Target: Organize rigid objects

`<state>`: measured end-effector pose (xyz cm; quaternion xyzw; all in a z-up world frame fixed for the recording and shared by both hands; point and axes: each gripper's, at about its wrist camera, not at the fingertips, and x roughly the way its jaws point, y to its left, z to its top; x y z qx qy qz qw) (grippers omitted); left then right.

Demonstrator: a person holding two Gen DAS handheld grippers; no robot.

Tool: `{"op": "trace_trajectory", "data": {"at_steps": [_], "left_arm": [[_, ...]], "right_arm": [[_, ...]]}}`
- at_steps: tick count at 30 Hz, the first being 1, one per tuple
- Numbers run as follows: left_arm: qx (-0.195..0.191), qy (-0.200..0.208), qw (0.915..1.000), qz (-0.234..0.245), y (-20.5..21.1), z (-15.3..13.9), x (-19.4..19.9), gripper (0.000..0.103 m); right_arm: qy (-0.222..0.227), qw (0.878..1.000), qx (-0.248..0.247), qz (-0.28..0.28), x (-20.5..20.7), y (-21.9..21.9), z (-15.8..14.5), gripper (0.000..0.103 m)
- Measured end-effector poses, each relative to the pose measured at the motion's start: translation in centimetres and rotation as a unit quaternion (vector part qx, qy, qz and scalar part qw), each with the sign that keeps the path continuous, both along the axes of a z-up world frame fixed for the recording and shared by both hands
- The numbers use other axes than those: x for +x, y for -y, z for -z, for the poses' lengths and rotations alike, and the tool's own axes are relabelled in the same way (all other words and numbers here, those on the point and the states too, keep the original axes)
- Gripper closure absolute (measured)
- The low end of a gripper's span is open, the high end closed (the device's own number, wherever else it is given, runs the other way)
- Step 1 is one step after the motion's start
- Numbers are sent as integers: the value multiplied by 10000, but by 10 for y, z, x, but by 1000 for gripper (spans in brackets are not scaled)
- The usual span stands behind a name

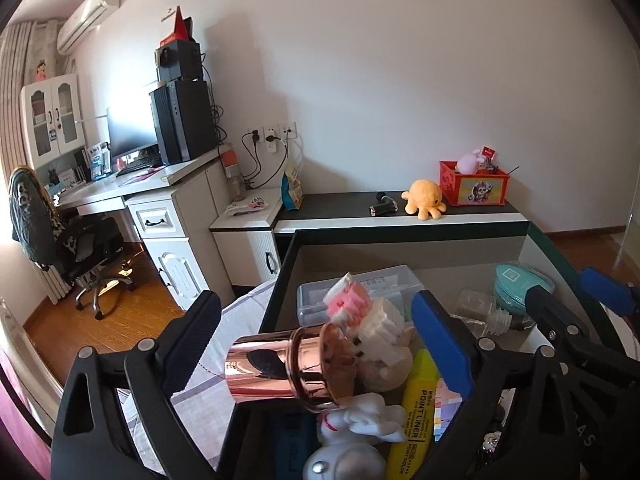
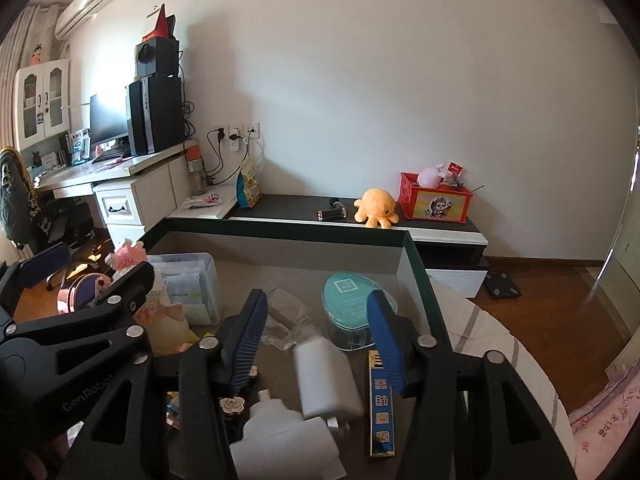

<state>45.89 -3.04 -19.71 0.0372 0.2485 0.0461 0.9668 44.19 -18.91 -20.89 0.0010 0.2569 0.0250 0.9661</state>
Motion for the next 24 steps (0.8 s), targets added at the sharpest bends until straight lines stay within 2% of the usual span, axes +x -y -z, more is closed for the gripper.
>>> {"op": "trace_trajectory", "data": {"at_steps": [2,5,8,10,13,18,24], "left_arm": [[-158,-37,9999,16,-8,-4,-4,0],[-232,-72,9996,126,-14,-17,-20,0],[-11,129,9999,45,-16,-32,-51,0],[22,206,9998,-11,-21,-40,-72,0],[-217,194,9996,66,-30,-54,-105,0],[-81,500,9986,131,-29,-78,-167,0],[-192,805,9963,252,-32,-103,-237,0]], "right_arm": [[27,9999,23,144,-3,5,-3,21],[135,9998,72,90,-14,9,-15,18],[254,9997,50,43,-35,6,-32,13],[338,9994,64,76,-55,6,-43,0],[468,9988,156,23,-86,4,-60,0],[702,9974,150,-32,-151,-2,-86,0],[1001,9948,164,-27,-224,-2,-109,0]]}}
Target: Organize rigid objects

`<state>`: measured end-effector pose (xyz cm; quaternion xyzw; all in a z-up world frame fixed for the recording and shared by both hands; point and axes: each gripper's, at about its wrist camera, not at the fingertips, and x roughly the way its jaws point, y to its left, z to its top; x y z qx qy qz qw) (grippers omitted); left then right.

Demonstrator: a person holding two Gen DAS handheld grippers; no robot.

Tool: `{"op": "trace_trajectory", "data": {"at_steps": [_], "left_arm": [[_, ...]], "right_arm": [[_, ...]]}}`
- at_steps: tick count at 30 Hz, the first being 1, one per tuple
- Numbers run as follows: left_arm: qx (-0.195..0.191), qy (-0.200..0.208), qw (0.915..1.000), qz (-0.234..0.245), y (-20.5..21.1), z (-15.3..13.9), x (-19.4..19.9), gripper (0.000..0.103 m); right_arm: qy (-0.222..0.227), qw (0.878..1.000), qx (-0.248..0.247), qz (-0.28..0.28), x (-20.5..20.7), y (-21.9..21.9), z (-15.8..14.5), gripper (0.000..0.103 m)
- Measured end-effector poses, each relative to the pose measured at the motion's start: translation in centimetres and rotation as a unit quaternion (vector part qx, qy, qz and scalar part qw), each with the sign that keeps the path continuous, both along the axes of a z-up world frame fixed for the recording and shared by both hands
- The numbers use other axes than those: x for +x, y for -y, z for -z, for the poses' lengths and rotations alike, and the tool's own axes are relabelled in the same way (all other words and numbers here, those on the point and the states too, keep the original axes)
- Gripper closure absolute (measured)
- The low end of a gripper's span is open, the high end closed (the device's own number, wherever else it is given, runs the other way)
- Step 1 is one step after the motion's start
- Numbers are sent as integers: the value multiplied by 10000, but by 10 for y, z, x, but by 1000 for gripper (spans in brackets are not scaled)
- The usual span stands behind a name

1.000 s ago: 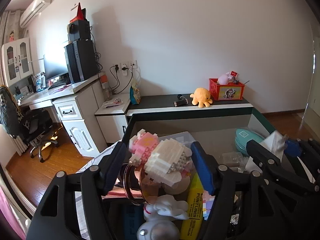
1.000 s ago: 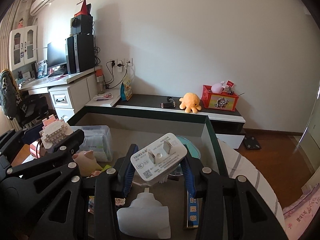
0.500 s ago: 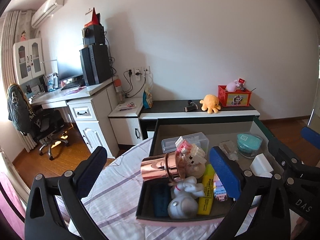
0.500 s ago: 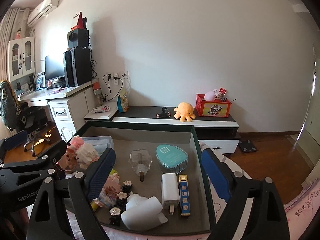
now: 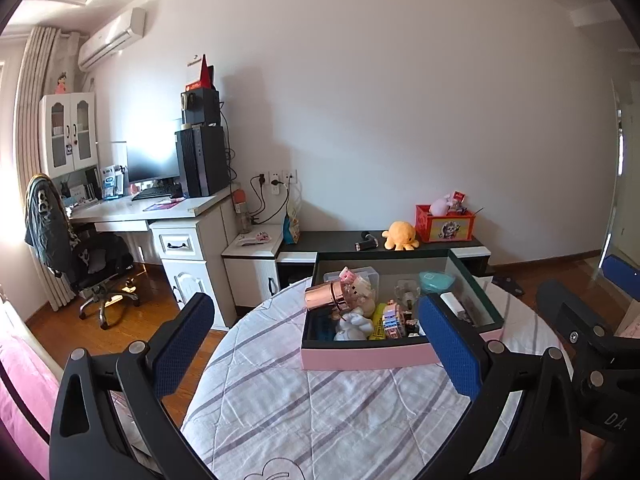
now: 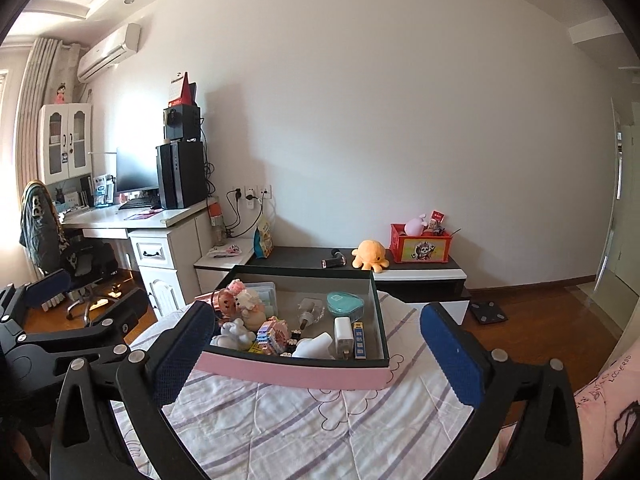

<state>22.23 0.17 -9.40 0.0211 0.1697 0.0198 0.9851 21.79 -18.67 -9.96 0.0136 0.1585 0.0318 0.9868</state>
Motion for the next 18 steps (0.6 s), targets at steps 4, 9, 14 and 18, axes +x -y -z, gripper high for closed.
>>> {"op": "trace_trajectory", "data": {"at_steps": [4,9,14,18], "left_arm": [[-26,245,9997,18,-2,-16,-42,0],[-46,512,9987,18,-5,-35,-85,0],[-34,711,9975,-2,-6,-50,-122,0],[24,873,9962,-42,-7,-59,-149,0]], "right_arm": [[158,9999,21,-19,-36,3,-15,0],[328,9994,38,-36,-75,4,-29,0],[524,9986,74,-62,-109,4,-44,0],[651,9978,79,-103,-134,2,-54,0]]}}
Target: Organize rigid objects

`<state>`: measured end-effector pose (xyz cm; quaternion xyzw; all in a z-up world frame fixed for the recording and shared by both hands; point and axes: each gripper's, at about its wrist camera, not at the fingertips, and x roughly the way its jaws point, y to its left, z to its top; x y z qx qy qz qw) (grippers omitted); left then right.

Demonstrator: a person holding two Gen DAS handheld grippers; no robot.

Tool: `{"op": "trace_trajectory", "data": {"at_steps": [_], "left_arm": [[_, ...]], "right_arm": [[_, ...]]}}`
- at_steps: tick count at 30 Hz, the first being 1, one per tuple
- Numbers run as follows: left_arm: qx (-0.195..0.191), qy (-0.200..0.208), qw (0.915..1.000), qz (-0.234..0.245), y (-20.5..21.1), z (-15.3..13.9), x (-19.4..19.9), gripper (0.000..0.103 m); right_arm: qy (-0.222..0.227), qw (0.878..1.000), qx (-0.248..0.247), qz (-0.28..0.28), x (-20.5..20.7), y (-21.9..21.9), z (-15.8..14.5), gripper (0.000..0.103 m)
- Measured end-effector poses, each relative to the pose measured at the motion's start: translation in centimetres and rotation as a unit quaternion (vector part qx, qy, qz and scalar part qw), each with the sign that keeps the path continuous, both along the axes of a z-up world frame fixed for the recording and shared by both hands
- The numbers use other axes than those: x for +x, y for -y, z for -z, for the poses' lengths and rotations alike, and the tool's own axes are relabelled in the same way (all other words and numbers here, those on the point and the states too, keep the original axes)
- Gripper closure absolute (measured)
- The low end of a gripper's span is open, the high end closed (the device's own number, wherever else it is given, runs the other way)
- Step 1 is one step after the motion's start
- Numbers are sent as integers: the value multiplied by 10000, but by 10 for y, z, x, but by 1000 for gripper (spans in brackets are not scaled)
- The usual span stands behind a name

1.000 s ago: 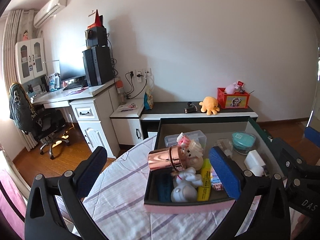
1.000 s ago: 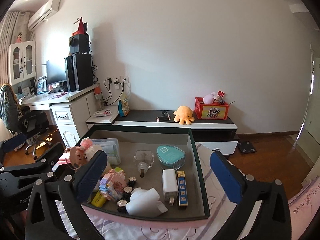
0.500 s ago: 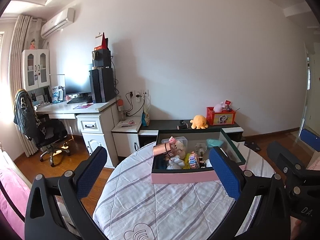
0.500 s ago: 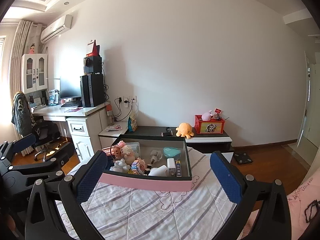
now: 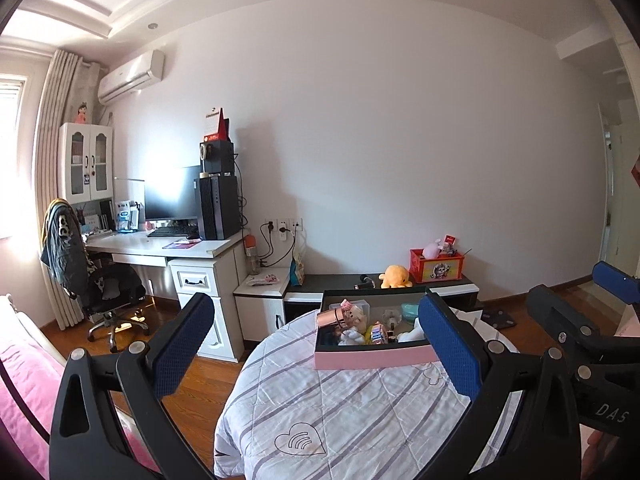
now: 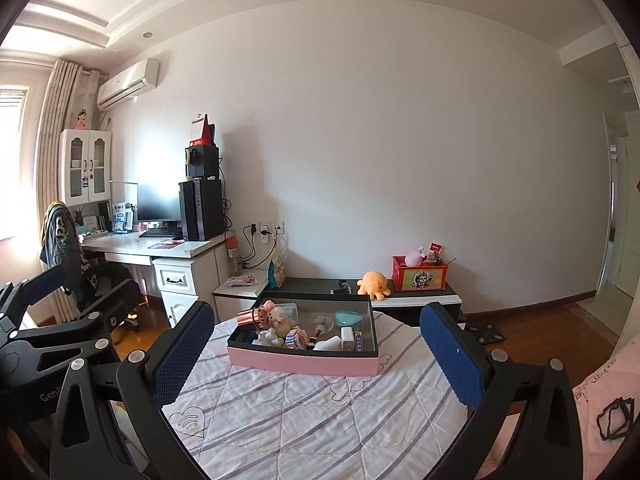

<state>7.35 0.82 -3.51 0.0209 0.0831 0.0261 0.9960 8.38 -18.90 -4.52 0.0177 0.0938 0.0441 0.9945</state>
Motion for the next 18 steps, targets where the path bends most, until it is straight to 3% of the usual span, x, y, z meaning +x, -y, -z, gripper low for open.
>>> {"op": "trace_trajectory", "data": {"at_steps": [11,18], "left_arm": [[47,306,9995,-60,-2,-19,-45,0],[40,377,9993,-72,-2,-21,-53,0]], "right_arm": [[271,9996,-90,51,-43,-8,-19,0],[390,9991,-114,92,-56,-7,-24,0]]}}
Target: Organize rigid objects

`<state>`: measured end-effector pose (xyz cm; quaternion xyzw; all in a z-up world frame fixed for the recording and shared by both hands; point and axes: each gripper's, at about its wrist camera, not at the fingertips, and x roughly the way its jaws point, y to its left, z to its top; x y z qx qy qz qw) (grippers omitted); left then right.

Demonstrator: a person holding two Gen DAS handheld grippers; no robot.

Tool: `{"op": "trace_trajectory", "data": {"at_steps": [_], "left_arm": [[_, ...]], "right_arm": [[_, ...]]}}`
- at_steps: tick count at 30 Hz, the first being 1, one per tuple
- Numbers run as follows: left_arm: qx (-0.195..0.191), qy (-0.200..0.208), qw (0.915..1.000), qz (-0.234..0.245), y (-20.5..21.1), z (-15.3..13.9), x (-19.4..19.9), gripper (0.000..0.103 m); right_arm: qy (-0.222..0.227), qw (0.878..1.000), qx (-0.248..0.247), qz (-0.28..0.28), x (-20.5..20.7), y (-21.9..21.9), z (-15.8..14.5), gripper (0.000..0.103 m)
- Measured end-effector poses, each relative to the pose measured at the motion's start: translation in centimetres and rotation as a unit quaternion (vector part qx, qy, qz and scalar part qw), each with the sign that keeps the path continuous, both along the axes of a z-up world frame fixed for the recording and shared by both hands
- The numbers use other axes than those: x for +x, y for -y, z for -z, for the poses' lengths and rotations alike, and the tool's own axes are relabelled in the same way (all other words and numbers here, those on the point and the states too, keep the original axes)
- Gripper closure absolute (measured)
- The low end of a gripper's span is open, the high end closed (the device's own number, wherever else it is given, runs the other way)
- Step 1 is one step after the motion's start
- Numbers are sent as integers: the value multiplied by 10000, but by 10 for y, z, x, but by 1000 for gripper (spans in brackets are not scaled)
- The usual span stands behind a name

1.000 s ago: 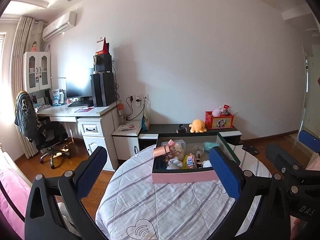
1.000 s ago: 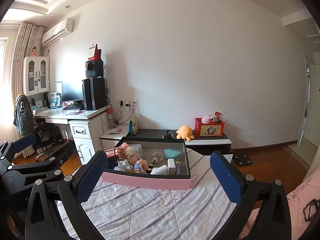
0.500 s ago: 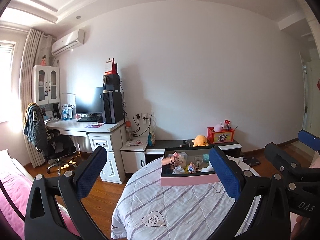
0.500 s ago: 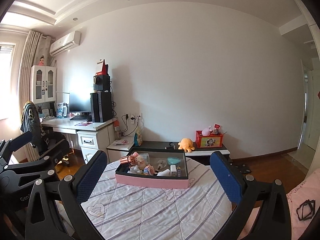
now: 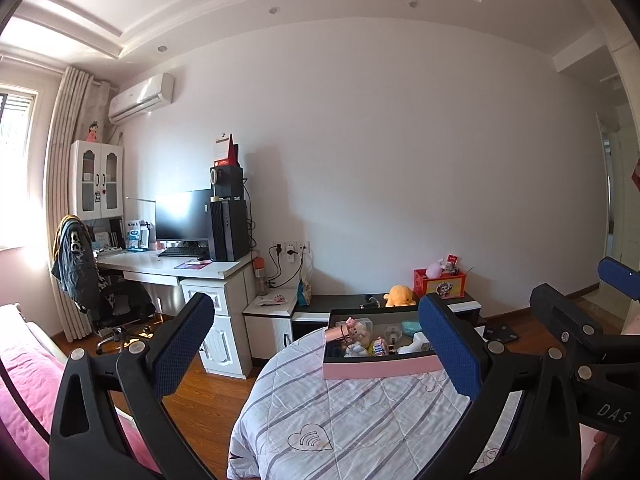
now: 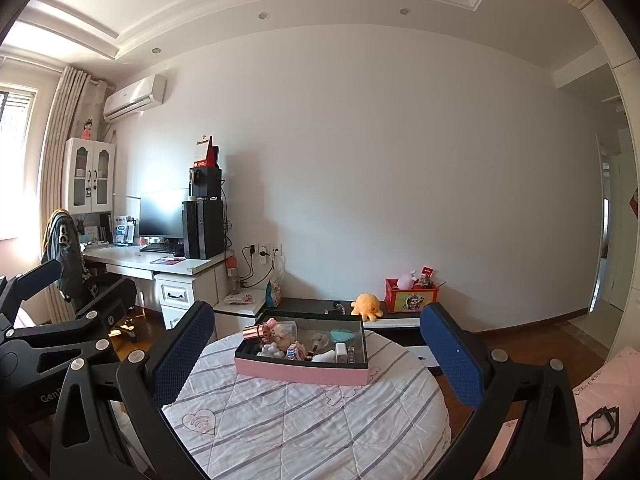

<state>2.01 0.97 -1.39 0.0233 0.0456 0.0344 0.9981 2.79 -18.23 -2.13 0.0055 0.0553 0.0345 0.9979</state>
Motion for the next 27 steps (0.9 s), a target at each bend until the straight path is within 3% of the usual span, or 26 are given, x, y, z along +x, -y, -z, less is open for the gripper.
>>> {"op": "trace_trajectory", "data": {"at_steps": [27], "left_arm": [[-8,-28,10000,-6,7,0,4,0]], "right_arm": [[-46,10000,-27,16,0,-1,1,0]]}}
